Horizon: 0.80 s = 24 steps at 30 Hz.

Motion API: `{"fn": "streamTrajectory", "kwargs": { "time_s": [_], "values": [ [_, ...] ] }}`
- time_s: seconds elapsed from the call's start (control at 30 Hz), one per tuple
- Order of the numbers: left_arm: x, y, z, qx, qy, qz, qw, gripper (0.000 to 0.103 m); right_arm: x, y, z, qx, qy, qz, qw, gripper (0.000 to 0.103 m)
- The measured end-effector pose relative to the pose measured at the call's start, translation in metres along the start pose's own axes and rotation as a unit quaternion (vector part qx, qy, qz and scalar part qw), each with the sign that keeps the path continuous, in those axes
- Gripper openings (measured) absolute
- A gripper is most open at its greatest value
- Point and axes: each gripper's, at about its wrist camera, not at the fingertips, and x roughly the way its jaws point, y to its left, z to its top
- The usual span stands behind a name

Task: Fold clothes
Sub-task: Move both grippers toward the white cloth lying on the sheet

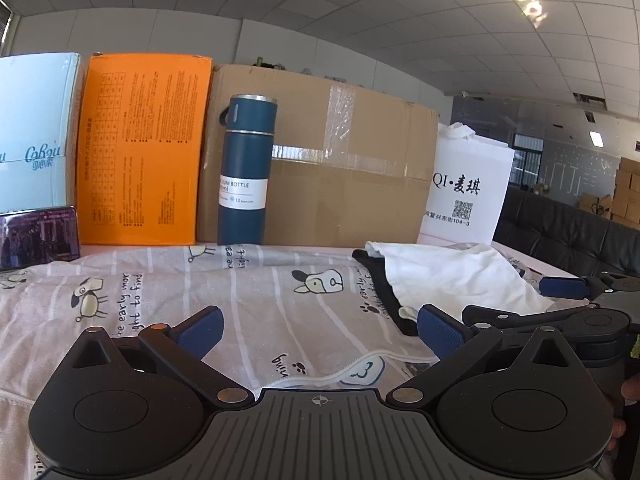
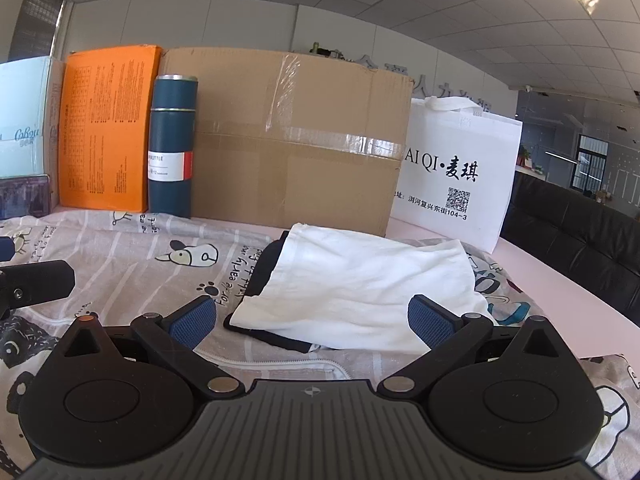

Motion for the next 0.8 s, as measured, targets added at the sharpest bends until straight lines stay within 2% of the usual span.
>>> {"fn": "streamTrajectory", "kwargs": {
  "time_s": [0.17, 0.3, 0.47, 0.8],
  "values": [
    [0.021, 0.000, 0.009, 0.011, 0.024, 0.001, 0.9997, 0.103, 0.026, 0.000, 0.003, -0.041, 0.039, 0.004, 0.998, 0.103],
    [0.036, -0.001, 0.017, 0.014, 0.028, 0.001, 0.9995, 0.103, 0.048, -0.001, 0.002, -0.061, 0.070, -0.001, 0.996, 0.103],
    [0.049, -0.003, 0.022, 0.008, 0.029, -0.001, 0.9995, 0.103, 0.066, -0.007, 0.000, -0.058, 0.091, -0.008, 0.994, 0.103],
    [0.068, 0.002, 0.023, -0.009, 0.039, 0.012, 0.9991, 0.103, 0.084, 0.000, 0.013, -0.055, 0.077, 0.018, 0.995, 0.103]
  ]
}}
